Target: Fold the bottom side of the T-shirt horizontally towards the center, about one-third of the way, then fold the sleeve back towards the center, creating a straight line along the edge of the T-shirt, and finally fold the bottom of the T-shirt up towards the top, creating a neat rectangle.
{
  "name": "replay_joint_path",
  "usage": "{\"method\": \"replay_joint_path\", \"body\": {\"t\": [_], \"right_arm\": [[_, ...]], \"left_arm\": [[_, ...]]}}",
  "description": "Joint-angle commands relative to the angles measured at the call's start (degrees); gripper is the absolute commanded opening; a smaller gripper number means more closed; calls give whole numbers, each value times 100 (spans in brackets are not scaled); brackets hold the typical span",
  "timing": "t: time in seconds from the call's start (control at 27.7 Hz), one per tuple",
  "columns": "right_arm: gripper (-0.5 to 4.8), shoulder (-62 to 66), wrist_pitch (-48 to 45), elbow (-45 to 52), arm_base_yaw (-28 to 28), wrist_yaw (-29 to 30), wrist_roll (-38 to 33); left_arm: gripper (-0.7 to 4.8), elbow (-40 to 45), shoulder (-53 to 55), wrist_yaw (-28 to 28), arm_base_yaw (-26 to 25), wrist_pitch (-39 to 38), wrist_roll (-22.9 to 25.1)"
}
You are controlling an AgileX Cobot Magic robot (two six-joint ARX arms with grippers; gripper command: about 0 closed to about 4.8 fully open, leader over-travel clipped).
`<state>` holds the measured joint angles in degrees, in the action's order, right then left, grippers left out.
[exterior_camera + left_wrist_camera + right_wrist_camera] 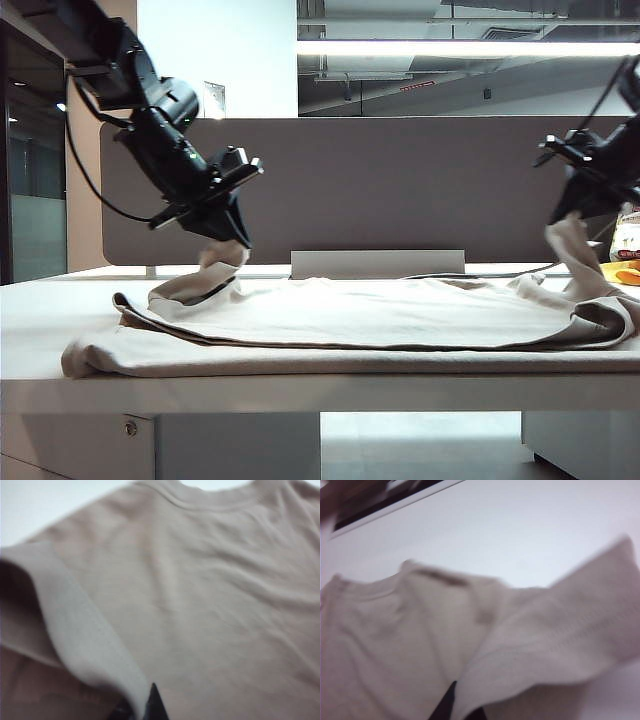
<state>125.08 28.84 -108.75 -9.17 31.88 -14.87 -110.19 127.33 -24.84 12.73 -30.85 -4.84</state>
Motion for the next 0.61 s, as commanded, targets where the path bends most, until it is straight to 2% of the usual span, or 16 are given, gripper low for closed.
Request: {"method": "replay_joint_path", "body": {"t": [0.04,0.25,0.54,0.58,0.61], "right_arm": [[-5,-33,50,-26,275,87,-7],[-5,-33,50,-26,767,68,-7],[-5,-31,74,-22,1119,-17,-7],[2,-31,96,-22,1139,-11,-7],[24,-28,101,-22,1158,9,-9]], "left_arm": [[-6,-31,-48,-101,186,22,15],[-6,-33,-46,-199,457,31,4],[-4,-33,-44,-225,496,33,-9],[5,-33,-42,-234,496,59,-9],[52,-33,-42,-243,496,96,-11]]}}
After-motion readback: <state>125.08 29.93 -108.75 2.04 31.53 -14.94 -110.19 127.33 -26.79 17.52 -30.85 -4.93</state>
